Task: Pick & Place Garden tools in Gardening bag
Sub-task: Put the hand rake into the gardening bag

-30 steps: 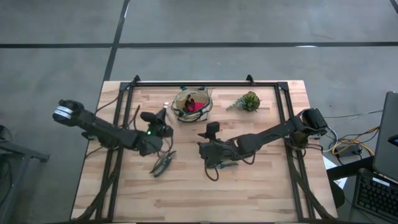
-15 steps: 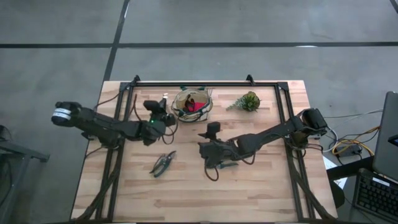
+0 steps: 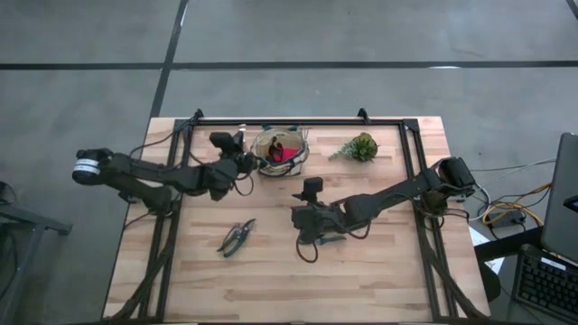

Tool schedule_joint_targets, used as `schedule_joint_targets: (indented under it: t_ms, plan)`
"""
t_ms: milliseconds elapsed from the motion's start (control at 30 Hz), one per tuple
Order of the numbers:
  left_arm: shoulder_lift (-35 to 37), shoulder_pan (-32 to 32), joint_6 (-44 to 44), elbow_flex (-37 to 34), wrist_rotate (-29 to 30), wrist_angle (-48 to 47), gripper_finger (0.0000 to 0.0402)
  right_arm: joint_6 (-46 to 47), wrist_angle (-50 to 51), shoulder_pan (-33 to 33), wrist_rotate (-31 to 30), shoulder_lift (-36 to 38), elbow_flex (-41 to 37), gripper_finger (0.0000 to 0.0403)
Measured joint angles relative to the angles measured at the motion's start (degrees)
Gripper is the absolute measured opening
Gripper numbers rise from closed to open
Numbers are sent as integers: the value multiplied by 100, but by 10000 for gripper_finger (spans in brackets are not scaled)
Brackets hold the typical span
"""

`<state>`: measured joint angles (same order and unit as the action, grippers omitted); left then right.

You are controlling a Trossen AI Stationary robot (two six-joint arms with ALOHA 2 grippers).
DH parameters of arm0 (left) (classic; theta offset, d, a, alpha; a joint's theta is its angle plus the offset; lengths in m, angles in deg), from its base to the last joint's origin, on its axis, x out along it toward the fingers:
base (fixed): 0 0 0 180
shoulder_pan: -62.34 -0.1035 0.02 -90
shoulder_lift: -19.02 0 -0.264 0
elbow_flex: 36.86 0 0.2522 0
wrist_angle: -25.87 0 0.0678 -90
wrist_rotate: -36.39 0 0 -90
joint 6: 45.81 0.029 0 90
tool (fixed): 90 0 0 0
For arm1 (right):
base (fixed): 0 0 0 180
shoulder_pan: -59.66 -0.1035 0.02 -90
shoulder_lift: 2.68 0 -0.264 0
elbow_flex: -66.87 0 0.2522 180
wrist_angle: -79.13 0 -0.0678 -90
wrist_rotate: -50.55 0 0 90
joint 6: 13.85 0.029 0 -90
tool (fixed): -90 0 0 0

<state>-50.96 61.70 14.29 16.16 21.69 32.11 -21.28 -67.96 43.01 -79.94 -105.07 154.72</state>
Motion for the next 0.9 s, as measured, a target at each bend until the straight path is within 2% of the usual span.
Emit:
schedule_joint_targets:
  t_ms: [267, 567, 700, 900]
  plan:
    - [4, -270, 180, 2, -478, 492, 8, 1, -2, 0, 2, 0, 0, 187]
    - [-7, -529, -137, -34, -490, 578, 8, 42, -6, 0, 2, 0, -7, 187]
    - [-7, -567, -325, -223, -727, 565, 8, 76, -3, 0, 4, 0, -7, 187]
    - [-9, -579, -332, -460, -751, 576, 8, 81, -6, 0, 4, 0, -7, 187]
